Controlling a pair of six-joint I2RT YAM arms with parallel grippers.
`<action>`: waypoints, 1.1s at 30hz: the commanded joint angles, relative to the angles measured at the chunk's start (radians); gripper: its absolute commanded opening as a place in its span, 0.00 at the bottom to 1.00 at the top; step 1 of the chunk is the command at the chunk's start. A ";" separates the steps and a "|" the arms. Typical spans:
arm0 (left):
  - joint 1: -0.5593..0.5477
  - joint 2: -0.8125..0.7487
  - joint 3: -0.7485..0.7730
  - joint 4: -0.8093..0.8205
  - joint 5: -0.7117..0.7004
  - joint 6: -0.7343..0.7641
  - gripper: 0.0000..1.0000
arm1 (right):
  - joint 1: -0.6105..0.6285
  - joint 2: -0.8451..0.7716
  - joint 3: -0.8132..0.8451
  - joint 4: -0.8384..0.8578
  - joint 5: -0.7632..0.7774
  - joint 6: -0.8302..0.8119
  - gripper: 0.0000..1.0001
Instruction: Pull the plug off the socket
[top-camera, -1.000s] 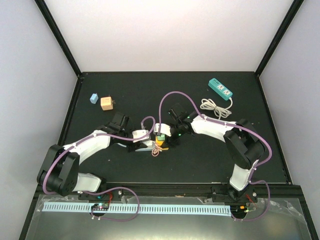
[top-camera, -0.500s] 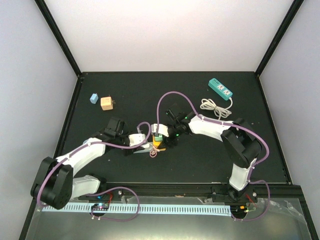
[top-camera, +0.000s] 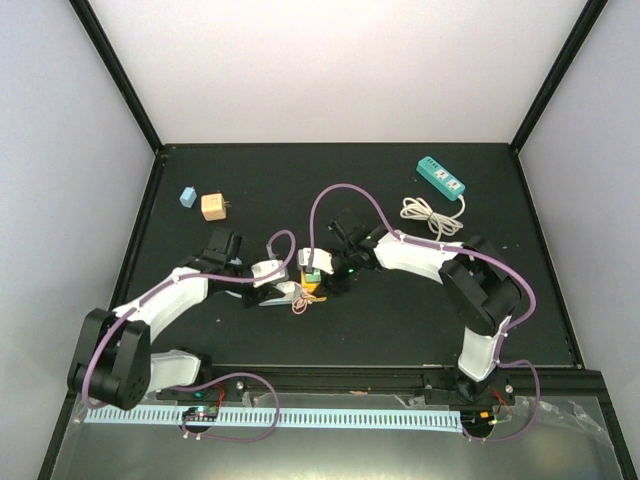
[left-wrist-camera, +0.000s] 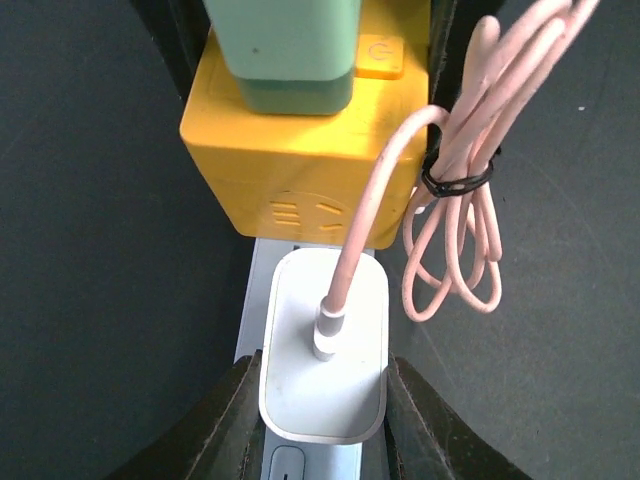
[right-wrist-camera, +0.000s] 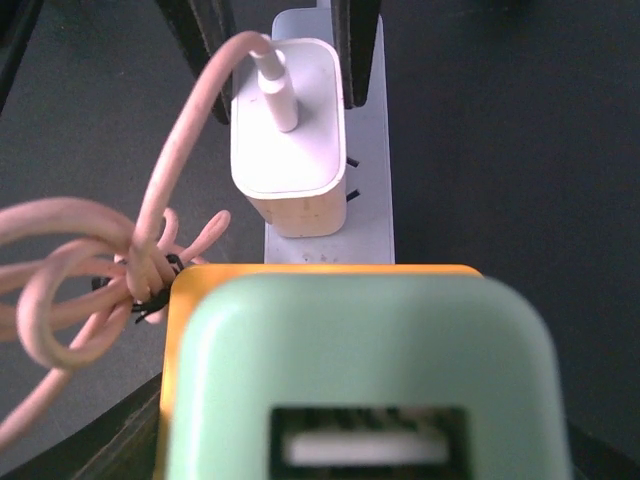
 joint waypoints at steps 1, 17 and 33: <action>-0.003 -0.138 -0.037 0.097 0.128 0.102 0.11 | 0.012 0.078 -0.014 -0.006 0.144 0.020 0.01; 0.155 -0.133 0.081 -0.107 0.262 0.066 0.10 | 0.014 0.090 -0.003 -0.013 0.149 0.026 0.01; 0.611 0.217 0.432 -0.140 0.144 -0.094 0.14 | 0.013 0.088 -0.003 -0.013 0.148 0.028 0.01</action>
